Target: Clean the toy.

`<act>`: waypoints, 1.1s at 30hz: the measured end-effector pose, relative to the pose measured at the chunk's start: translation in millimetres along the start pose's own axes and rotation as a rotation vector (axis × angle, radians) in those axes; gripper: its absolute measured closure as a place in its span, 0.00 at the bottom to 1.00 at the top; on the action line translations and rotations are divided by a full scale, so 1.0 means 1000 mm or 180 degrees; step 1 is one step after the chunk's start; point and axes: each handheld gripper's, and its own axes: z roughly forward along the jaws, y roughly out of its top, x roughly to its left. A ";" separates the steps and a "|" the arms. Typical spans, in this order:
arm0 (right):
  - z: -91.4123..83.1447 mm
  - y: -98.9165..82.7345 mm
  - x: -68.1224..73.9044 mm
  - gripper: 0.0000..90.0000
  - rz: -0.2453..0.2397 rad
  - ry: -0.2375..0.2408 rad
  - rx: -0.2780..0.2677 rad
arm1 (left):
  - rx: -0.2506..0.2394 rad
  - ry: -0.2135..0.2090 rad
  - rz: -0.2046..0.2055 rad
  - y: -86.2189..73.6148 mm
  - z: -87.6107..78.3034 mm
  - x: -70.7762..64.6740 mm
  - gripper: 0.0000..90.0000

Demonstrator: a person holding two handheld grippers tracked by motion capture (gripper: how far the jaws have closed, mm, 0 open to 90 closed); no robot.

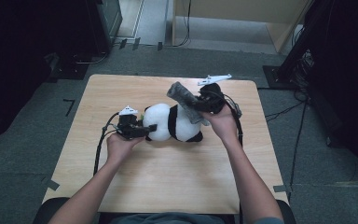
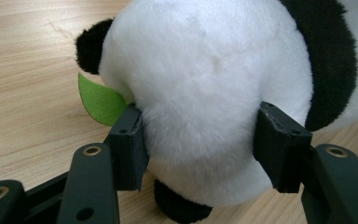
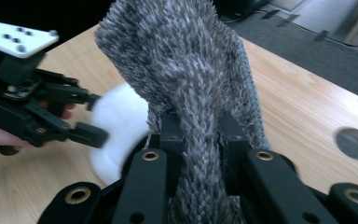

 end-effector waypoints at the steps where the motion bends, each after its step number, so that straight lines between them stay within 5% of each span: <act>1: 0.004 0.002 0.005 0.86 -0.0034 0.0021 0.0014 | -0.0012 0.0003 -0.0011 0.000 0.000 0.000 0.46; 23: 0.103 0.011 0.072 0.85 -0.0631 0.0100 0.0477 | -0.0093 0.0126 -0.0031 -0.010 -0.003 -0.011 0.46; 33: 0.100 0.006 0.053 0.85 -0.0507 0.0082 0.0472 | -0.0079 0.0145 0.0056 -0.009 -0.001 -0.009 0.46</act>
